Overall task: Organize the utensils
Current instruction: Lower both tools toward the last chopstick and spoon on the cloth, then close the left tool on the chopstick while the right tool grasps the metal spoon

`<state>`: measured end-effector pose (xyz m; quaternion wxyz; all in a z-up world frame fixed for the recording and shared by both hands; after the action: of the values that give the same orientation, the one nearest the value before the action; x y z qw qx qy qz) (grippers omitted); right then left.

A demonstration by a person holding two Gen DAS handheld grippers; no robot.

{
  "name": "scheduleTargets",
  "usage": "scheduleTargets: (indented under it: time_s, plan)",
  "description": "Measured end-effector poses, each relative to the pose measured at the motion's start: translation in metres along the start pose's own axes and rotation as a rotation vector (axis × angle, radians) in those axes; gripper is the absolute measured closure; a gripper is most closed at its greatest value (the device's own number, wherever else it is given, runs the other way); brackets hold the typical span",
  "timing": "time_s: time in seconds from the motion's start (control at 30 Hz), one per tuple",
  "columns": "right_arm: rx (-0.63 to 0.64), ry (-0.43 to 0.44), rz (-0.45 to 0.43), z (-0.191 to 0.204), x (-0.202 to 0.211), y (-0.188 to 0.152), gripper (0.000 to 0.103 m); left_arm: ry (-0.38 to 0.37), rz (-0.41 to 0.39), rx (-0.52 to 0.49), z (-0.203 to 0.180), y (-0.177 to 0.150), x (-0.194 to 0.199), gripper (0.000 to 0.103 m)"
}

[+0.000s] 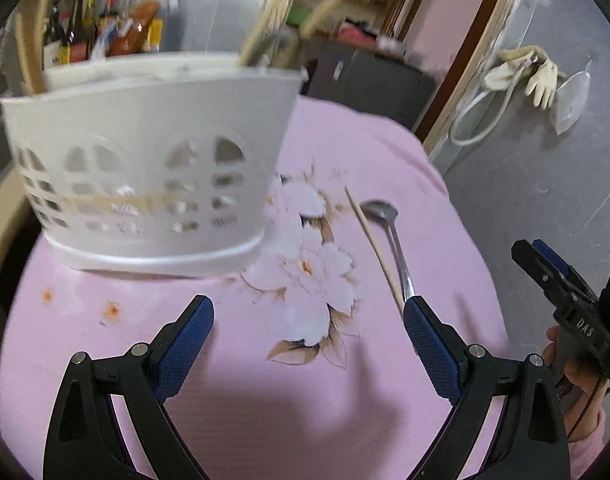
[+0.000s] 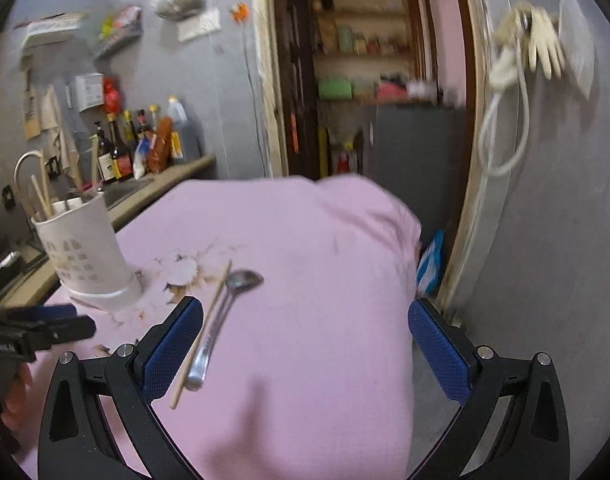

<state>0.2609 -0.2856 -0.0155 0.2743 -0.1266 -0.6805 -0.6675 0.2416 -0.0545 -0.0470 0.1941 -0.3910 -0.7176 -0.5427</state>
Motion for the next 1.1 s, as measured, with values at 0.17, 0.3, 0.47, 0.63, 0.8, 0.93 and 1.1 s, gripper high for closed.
scheduleTargets:
  time_s: [0.17, 0.3, 0.47, 0.63, 0.8, 0.93, 1.1]
  plan:
    - [-0.114, 0.066, 0.087, -0.025, -0.016, -0.004, 0.001, -0.002, 0.048, -0.029, -0.009, 0.001, -0.013, 0.011]
    - [-0.13, 0.086, 0.132, -0.031, -0.026, -0.007, 0.018, -0.008, 0.056, -0.075, -0.018, 0.003, -0.021, 0.021]
    - [-0.148, 0.126, 0.194, -0.032, -0.041, -0.01, 0.035, -0.048, 0.094, -0.115, -0.027, 0.006, -0.042, 0.044]
    - [-0.145, 0.161, 0.233, -0.029, -0.053, -0.01, 0.046, -0.071, 0.113, -0.106, -0.028, 0.017, -0.063, 0.062]
    - [-0.145, 0.18, 0.255, -0.027, -0.066, -0.005, 0.048, -0.08, 0.138, -0.076, -0.027, 0.027, -0.077, 0.073]
    - [-0.136, 0.188, 0.264, -0.027, -0.077, 0.0, 0.048, -0.074, 0.143, -0.065, -0.027, 0.036, -0.088, 0.078]
    - [-0.13, 0.197, 0.269, -0.028, -0.085, 0.005, 0.048, -0.042, 0.137, -0.063, -0.03, 0.046, -0.099, 0.085]
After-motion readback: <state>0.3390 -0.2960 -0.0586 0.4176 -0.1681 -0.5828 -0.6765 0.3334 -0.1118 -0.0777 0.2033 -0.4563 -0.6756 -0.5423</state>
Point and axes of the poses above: each gripper's, at about its wrist camera, not at the fingertips, and x roughly against the way its jaws point, z to its left, y to its top, the point moved 3 cm from there along -x, roughly the way its jaws point, and after that the axes turned 3 degrees about -y, right-handed, at the moved point
